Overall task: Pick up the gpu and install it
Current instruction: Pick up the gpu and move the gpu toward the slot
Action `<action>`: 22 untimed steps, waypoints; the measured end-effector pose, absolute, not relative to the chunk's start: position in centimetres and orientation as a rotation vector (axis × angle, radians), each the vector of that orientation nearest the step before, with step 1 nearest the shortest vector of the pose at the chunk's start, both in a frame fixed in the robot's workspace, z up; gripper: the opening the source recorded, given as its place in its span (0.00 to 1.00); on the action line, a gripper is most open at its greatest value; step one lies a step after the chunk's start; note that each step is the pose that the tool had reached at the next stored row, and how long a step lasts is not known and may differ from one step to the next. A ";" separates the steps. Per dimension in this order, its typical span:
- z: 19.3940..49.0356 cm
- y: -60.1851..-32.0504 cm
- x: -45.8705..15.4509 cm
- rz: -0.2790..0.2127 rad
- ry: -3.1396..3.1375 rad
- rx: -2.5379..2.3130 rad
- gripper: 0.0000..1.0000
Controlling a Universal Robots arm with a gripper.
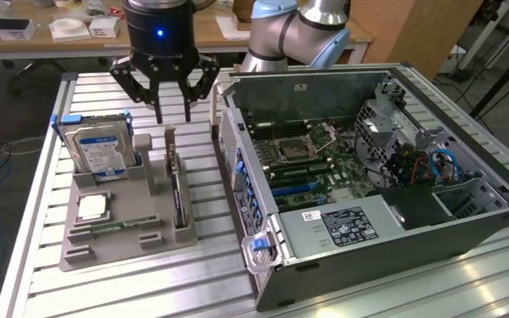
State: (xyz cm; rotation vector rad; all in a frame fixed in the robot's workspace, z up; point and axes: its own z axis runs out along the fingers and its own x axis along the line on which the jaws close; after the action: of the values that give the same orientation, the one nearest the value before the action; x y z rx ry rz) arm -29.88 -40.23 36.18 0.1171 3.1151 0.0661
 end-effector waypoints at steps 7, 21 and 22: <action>34.9 -40.9 -29.9 0.066 3.115 0.117 0.47; 32.4 -42.2 -30.3 0.066 3.115 0.117 0.47; 32.2 -42.2 -30.3 0.066 3.115 0.117 0.47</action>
State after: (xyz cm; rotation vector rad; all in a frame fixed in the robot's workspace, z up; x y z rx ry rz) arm -30.35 -42.24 32.17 0.1165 3.1151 0.0661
